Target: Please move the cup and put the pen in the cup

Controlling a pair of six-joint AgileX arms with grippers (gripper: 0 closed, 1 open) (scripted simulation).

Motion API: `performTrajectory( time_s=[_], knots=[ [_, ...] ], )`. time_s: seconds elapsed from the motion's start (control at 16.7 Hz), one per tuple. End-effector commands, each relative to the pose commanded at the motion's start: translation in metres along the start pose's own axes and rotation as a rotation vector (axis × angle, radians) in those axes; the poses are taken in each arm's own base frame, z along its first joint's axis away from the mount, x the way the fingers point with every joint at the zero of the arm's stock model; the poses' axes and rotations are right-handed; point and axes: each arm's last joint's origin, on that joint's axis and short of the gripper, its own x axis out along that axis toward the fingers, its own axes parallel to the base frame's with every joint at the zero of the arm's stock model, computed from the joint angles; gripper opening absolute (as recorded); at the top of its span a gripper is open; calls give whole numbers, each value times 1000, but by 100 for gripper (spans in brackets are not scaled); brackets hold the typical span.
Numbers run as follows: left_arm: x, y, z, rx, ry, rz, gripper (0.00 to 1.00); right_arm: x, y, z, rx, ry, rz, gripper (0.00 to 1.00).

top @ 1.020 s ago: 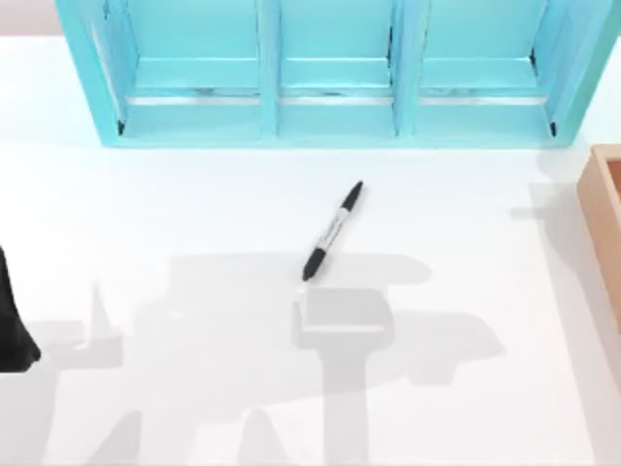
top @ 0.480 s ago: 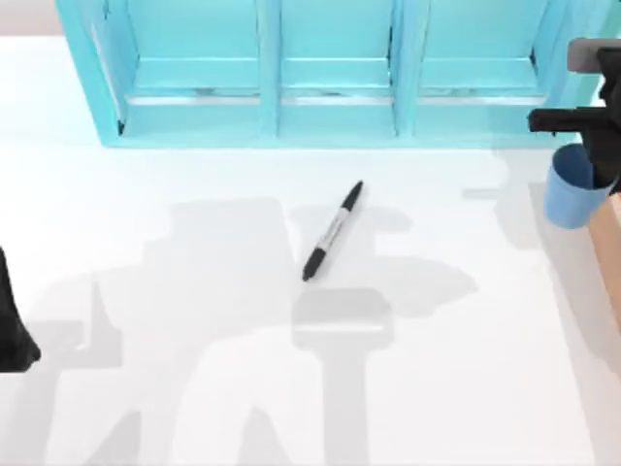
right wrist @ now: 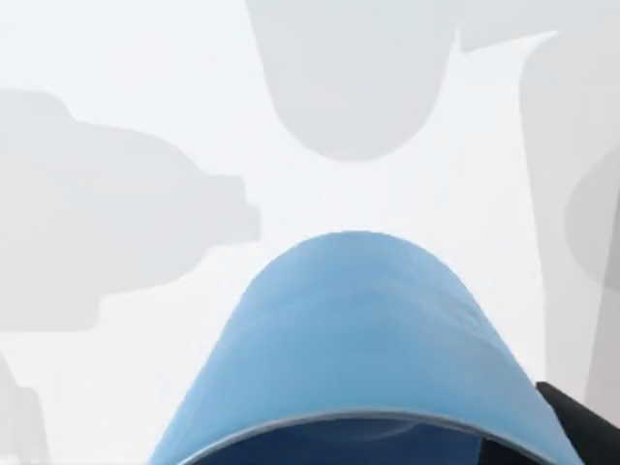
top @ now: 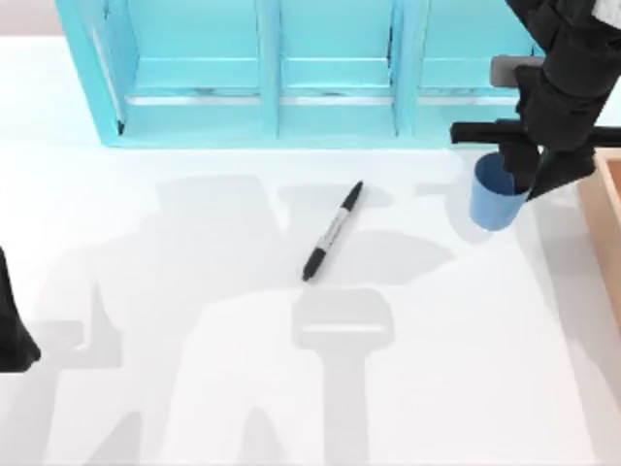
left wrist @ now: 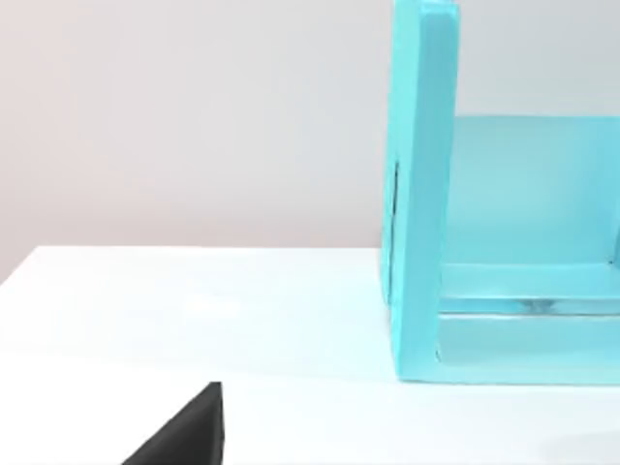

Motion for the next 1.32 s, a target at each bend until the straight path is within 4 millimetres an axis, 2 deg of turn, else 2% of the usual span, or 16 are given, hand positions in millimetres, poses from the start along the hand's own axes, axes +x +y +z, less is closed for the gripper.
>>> performTrajectory(
  time_s=[0.18,0.54,0.72,1.32],
  knots=[
    [0,0,0,0,0,0,100,8,-1,-1,5,11,-2,0],
    [0,0,0,0,0,0,100,44,6,0,0,0,0,0],
    [0,0,0,0,0,0,100,45,6,-1,0,0,0,0],
    [0,0,0,0,0,0,100,45,6,-1,0,0,0,75]
  ],
)
